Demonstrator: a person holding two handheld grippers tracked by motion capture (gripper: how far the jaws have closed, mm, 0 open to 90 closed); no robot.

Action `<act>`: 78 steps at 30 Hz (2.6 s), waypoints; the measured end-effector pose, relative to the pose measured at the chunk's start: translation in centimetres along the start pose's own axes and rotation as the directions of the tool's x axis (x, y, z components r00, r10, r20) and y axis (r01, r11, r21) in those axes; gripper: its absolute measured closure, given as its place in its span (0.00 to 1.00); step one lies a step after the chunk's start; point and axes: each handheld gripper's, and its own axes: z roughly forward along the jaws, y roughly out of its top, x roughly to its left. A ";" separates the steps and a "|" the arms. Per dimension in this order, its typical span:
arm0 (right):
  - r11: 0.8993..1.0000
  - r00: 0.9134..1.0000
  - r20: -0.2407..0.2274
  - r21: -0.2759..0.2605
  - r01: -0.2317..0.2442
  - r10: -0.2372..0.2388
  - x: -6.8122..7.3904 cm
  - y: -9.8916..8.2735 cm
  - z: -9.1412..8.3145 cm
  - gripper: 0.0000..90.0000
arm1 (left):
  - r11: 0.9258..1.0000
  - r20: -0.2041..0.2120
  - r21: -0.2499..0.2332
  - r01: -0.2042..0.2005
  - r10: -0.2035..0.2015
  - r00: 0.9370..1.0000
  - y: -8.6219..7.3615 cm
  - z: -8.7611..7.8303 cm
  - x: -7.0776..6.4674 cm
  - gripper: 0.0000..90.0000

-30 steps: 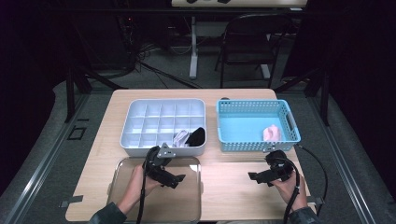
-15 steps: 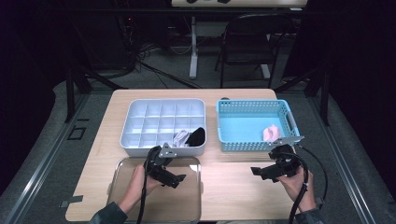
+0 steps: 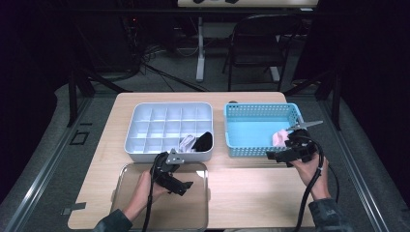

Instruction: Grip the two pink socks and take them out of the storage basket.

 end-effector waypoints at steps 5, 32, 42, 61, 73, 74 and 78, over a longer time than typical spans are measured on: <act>0.999 0.998 0.028 0.020 -0.049 0.049 -2.2 1.3 1.1 0.02 | 1.000 0.008 0.006 -0.006 0.006 1.000 0.0 0.1 -0.1 0.00; 0.936 0.952 0.231 0.244 -0.255 0.200 -9.1 4.3 7.5 0.17 | 0.999 0.024 0.023 -0.031 0.031 0.999 0.0 0.6 -0.4 0.00; 0.895 0.930 0.315 0.333 -0.296 0.190 -9.2 5.4 9.2 0.28 | 0.999 0.025 0.025 -0.039 0.038 0.999 0.0 0.5 -0.6 0.00; 0.888 0.924 0.308 0.325 -0.326 0.227 -9.2 5.1 9.3 0.79 | 0.999 0.019 0.026 -0.039 0.038 0.999 0.1 0.5 -0.6 0.00; 0.934 0.949 0.260 0.260 -0.246 0.178 -8.0 6.7 6.2 0.79 | 0.998 0.025 0.032 -0.046 0.045 0.999 0.1 0.5 -0.7 0.00; 0.933 0.951 0.256 0.264 -0.243 0.175 -8.0 6.9 6.0 0.79 | 0.999 0.024 0.030 -0.043 0.043 0.999 0.1 0.5 -0.7 0.00; 0.940 0.953 0.254 0.255 -0.228 0.163 -7.6 7.9 4.8 0.79 | 0.999 0.026 0.031 -0.045 0.044 0.999 0.1 0.5 -0.7 0.00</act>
